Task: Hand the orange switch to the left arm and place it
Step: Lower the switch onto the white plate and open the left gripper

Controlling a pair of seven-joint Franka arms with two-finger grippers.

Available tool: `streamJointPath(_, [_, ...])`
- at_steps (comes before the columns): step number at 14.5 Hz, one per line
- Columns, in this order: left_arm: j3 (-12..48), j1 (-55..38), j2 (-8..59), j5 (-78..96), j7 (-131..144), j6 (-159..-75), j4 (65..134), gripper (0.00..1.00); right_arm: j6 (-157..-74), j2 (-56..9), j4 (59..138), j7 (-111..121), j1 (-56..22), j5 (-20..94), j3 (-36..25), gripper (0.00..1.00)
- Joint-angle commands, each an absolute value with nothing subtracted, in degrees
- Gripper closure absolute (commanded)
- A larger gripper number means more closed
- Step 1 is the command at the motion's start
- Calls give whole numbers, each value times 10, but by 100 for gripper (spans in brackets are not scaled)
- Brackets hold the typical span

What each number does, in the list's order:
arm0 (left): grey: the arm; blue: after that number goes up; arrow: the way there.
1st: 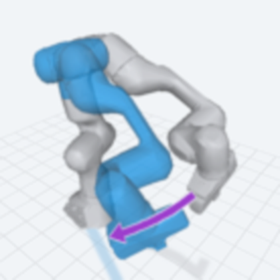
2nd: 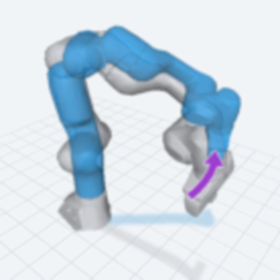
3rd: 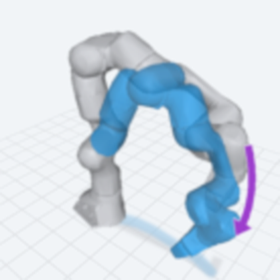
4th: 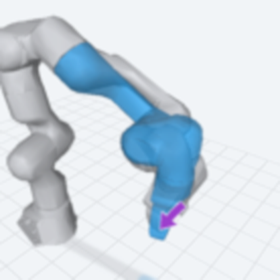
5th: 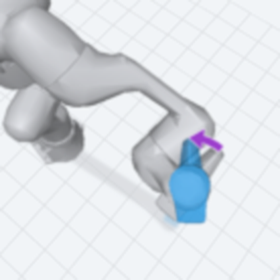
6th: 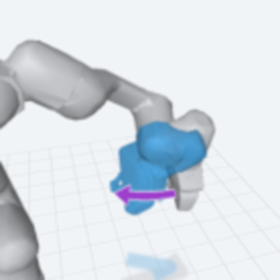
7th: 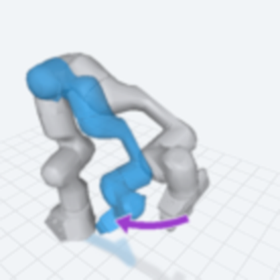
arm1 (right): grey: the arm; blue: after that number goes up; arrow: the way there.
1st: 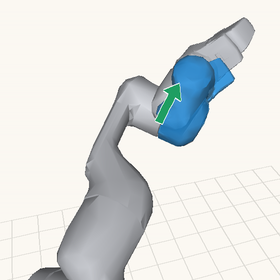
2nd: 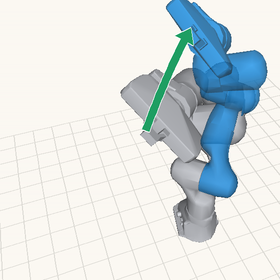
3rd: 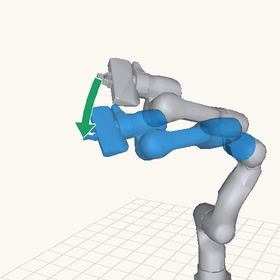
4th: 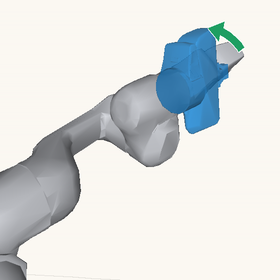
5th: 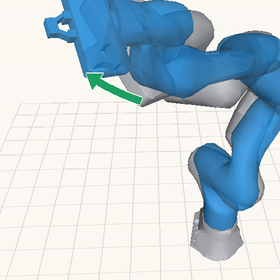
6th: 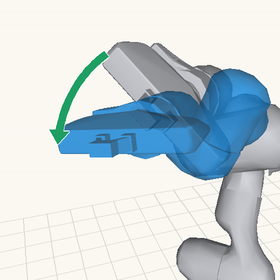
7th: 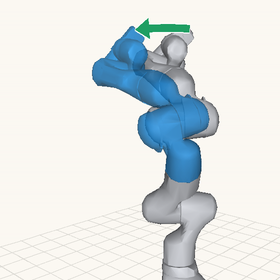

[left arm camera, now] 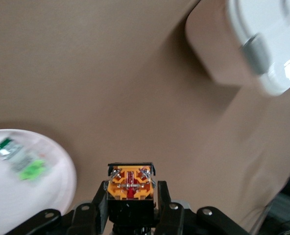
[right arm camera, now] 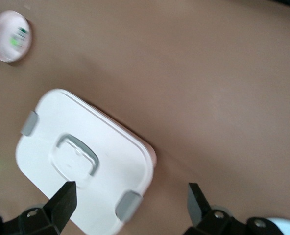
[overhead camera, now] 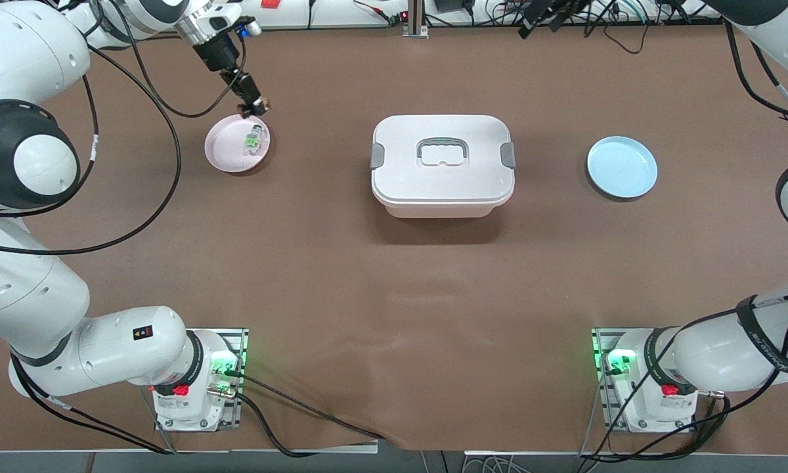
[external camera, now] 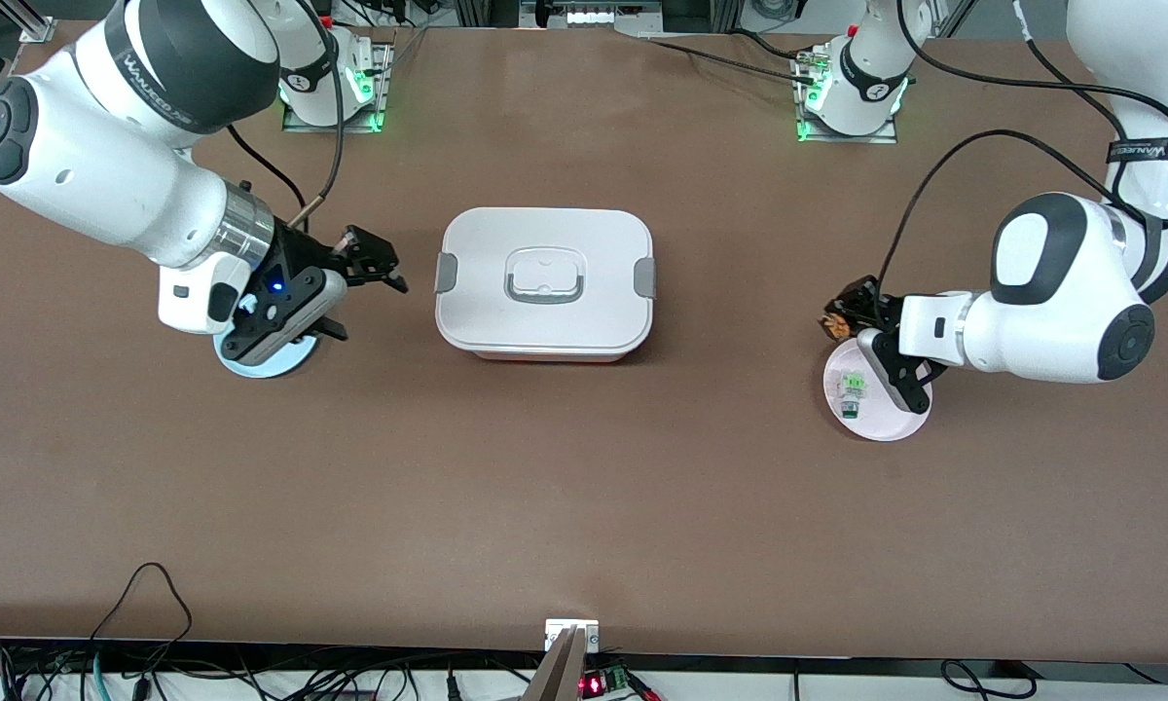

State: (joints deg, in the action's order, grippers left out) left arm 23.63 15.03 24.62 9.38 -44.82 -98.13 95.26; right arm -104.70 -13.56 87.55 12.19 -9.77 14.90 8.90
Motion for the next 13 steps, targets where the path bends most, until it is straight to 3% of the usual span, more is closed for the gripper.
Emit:
streamJointPath(1, [239, 157, 276, 1, -564, -1012, 936, 84, -994, -120, 875, 51, -70, 75, 94, 0])
streamJointPath(7, [236, 199, 333, -109, -827, -1161, 966, 82, -918, -90, 881, -74, -32, -9, 63, 0])
streamJointPath(13, [236, 231, 334, -141, -880, -1325, 1080, 82, -917, -40, 924, -69, -37, -10, 11, 0])
